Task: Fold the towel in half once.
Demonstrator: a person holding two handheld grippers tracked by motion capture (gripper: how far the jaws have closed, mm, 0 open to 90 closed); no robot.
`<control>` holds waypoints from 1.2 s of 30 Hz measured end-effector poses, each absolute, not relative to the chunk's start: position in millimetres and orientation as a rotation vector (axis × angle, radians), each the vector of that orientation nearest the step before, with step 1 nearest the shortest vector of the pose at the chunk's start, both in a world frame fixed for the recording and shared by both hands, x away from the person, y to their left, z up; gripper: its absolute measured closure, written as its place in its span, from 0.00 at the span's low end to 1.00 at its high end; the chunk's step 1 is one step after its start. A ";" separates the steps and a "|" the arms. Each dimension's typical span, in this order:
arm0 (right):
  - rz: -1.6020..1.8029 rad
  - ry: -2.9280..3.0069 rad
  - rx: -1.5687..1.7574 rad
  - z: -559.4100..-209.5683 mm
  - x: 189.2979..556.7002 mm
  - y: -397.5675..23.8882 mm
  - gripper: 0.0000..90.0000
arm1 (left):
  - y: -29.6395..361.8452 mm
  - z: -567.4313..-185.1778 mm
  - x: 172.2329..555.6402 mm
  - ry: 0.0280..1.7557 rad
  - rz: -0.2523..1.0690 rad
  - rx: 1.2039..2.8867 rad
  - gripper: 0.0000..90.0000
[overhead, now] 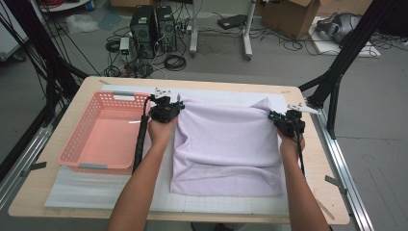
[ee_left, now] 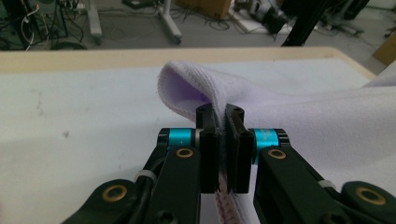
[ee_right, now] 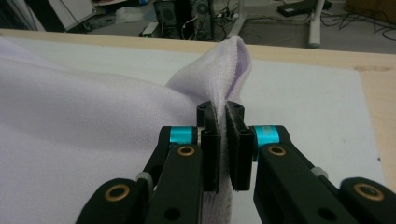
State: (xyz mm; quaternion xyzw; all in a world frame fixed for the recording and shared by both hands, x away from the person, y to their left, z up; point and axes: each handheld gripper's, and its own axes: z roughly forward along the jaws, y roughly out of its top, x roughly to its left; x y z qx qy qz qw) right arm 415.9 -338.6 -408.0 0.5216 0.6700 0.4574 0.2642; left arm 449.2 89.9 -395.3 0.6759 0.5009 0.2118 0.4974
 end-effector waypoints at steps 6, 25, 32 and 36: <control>1.187 1.808 1.475 -417.5 444.4 -335.0 0.95 | 86.5 -404.6 469.4 1.252 0.501 1.634 0.94; 1.213 1.886 1.482 -402.9 409.9 -350.5 0.66 | 71.7 -415.8 412.7 1.129 0.462 1.724 0.59; 1.219 1.955 1.402 -391.1 375.6 -354.8 0.62 | 77.4 -417.9 381.9 1.107 0.414 1.756 0.52; 1.211 2.029 1.386 -393.4 354.6 -356.6 0.62 | 83.8 -423.1 364.6 1.107 0.387 1.770 0.49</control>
